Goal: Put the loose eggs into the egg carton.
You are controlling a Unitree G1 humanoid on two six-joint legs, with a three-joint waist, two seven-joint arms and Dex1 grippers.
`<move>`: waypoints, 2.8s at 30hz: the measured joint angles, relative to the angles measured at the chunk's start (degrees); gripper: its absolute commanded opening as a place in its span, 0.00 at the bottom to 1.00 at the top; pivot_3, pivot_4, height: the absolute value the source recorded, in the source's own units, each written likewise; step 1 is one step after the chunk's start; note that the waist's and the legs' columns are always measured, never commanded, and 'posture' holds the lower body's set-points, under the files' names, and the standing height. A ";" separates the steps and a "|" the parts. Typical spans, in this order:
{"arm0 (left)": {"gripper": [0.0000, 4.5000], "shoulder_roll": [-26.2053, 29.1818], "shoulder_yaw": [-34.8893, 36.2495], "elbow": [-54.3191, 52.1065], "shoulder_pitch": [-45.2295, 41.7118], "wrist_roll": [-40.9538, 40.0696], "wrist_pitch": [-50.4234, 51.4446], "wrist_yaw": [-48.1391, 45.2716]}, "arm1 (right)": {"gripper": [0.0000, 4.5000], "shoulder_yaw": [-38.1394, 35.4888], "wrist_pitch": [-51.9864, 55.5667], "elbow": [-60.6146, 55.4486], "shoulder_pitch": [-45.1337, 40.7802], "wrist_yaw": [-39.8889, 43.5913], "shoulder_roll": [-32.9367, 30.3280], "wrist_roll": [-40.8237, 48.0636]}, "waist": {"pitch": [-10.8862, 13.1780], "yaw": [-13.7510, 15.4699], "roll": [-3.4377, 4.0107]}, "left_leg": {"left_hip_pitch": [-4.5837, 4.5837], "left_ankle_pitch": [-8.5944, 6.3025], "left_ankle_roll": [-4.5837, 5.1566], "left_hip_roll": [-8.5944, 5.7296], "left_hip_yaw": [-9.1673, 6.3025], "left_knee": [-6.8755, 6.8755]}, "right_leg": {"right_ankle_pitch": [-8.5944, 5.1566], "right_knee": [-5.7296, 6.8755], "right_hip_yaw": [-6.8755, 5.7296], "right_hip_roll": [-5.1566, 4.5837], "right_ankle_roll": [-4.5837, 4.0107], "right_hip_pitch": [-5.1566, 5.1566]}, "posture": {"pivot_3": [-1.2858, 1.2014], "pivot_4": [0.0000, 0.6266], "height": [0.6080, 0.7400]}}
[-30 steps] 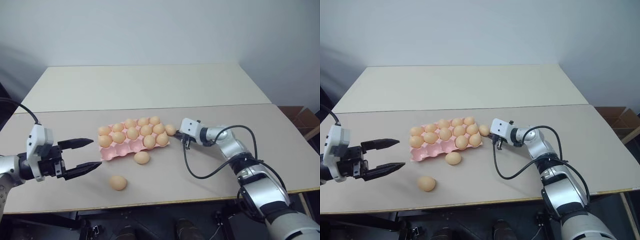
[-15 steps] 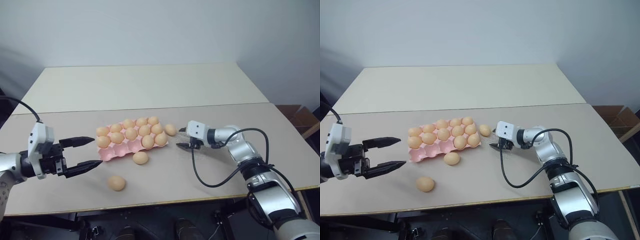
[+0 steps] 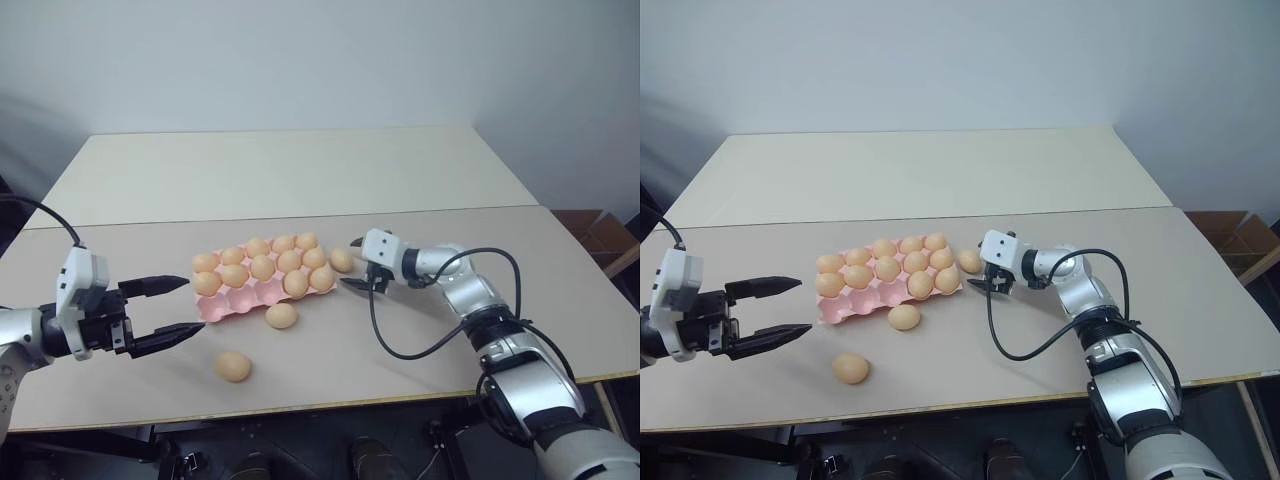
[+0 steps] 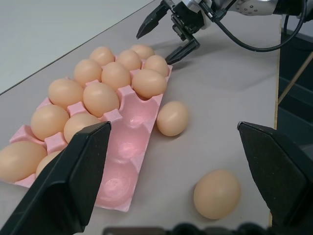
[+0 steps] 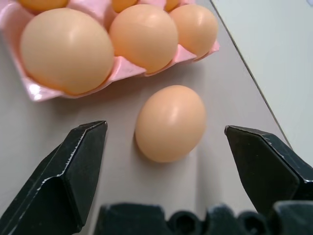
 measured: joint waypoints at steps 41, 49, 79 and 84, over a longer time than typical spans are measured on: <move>1.00 0.04 1.01 -0.24 0.19 0.00 -0.01 0.00 | 0.26 -0.81 14.11 -34.87 6.26 3.57 3.71 9.55 | 0.03 0.08 0.04 | -0.04 0.00 0.00 0.02 -0.04 -0.01 | 0.00 0.04 -0.04 0.01 0.00 -0.05 | 0.52 0.24 1.00; 1.00 0.07 1.06 -0.39 0.65 0.00 0.01 0.15 | 0.26 7.67 17.40 -31.98 6.63 0.09 9.27 3.38 | 0.03 0.15 0.05 | -0.08 0.00 0.00 0.01 -0.04 -0.01 | -0.01 0.02 -0.06 0.01 -0.01 -0.08 | 0.52 0.24 1.00; 1.00 -0.37 1.89 -1.40 2.26 -0.01 -1.09 1.06 | 0.99 0.66 22.72 -44.31 11.16 5.03 2.30 11.56 | 0.04 1.44 0.06 | -0.12 0.00 0.00 0.02 -0.07 -0.01 | -0.01 -0.04 -0.10 0.00 -0.01 -0.09 | 0.52 0.24 1.00; 1.00 -0.29 1.56 -0.19 1.49 0.09 -1.21 0.67 | 0.99 -7.03 23.83 -50.70 18.13 10.07 -8.13 19.08 | 0.05 2.16 0.05 | -0.12 0.00 0.00 0.01 -0.06 -0.02 | -0.02 -0.13 -0.11 0.00 -0.01 -0.05 | 0.52 0.24 1.00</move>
